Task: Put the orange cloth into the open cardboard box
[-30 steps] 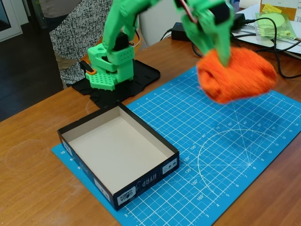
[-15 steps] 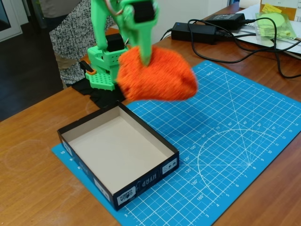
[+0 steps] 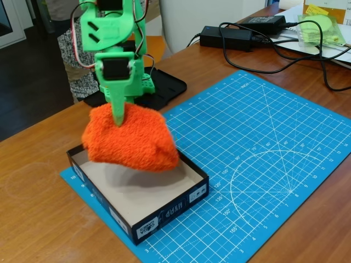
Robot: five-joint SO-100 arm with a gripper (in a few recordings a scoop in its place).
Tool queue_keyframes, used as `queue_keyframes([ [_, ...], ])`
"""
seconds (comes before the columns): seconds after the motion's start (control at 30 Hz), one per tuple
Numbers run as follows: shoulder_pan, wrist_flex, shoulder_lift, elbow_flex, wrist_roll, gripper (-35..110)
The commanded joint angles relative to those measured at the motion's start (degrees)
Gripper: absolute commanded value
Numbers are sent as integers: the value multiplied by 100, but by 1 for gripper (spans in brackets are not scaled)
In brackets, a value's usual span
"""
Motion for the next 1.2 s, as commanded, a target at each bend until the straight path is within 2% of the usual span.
queue_keyframes([
  [0.0, -26, -413, -466, 44, 79, -1],
  [0.17, -237, -940, -1310, 18, 272, 0],
  [0.27, -387, -923, -1582, -123, 272, 0],
  [0.3, -413, -905, -1591, -123, 229, 2],
  [0.4, -448, -861, -1529, -114, 202, 29],
  [0.43, -457, -835, -1485, -123, 202, 34],
  [0.73, -545, 158, -589, -211, 105, 37],
  [0.93, -721, 589, 1336, 237, 26, 37],
  [1.17, -1890, 220, 5396, 2030, -35, 37],
])
